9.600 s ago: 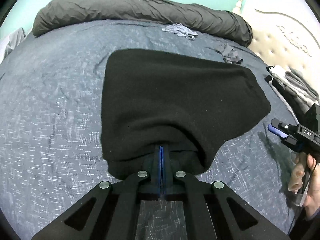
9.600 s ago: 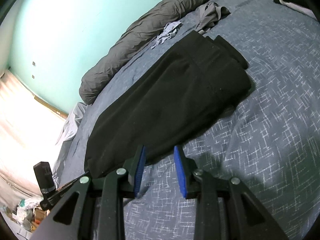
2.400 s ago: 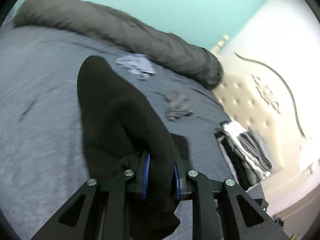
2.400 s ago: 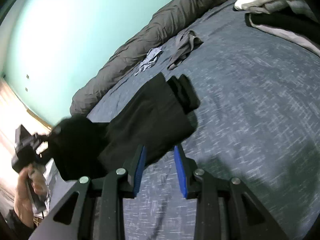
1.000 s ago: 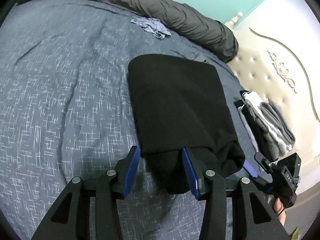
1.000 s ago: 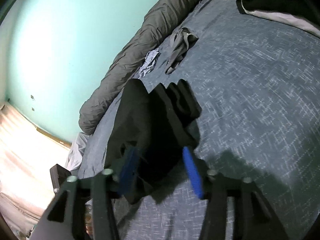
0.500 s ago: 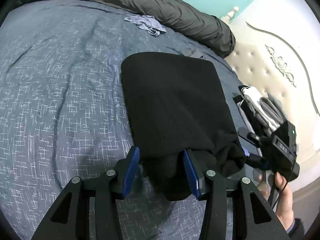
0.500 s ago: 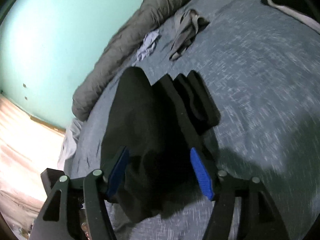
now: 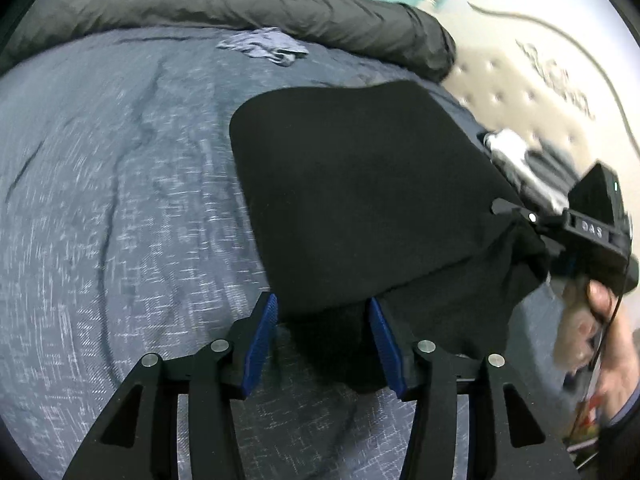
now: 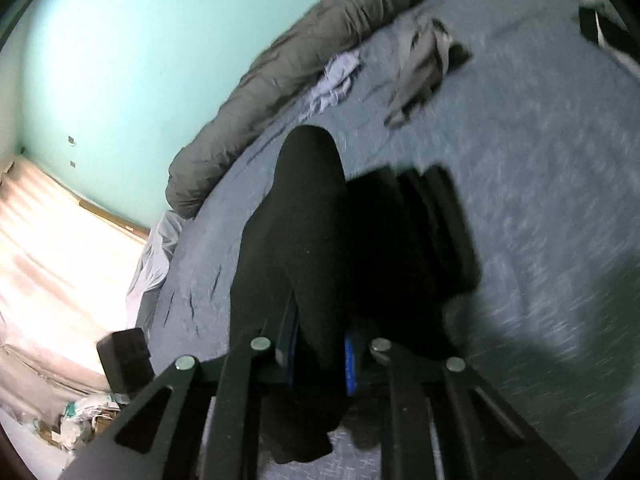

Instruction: Fold clothes

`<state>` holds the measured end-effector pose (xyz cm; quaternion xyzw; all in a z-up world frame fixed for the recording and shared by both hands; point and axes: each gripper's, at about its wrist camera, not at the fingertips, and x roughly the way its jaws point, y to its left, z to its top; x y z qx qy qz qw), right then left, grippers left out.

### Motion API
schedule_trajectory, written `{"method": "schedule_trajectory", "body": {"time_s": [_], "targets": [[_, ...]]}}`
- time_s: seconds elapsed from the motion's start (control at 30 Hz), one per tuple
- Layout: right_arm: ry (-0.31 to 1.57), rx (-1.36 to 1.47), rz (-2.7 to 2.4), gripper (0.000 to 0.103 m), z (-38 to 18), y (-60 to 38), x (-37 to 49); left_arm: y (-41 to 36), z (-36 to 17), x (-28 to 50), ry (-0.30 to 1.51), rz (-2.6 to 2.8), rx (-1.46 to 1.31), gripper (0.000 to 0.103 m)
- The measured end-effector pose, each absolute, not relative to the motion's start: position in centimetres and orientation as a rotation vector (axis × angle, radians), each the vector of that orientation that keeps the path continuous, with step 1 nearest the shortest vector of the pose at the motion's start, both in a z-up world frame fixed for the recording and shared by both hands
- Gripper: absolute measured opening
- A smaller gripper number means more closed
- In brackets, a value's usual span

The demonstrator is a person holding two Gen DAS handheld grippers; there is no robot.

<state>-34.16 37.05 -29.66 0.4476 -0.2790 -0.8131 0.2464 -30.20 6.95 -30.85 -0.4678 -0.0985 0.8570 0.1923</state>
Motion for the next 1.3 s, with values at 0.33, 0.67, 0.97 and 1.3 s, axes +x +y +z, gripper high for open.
{"method": "schedule_trajectory", "body": {"time_s": [0.33,0.67,0.97,1.3], "targets": [[-0.719,1.328,-2.257,0.025,-32.3,38.5,-34.4,6.7,-29.2,-28.8,-0.227,2.429,-1.289,0.052],[-0.543,1.165,-2.34,0.029,-26.6,36.7,-34.4,7.6,-28.9,-31.9,-0.217,2.436,-1.308,0.052],[-0.271,1.333,-2.341,0.009,-31.6,32.9,-32.5,7.3,-31.1,-31.7,-0.264,2.407,-1.369,0.056],[-0.17,1.217,-2.369,0.005,-28.6,33.6,-32.1,7.4,-31.0,-31.7,-0.265,2.411,-1.359,0.056]]}}
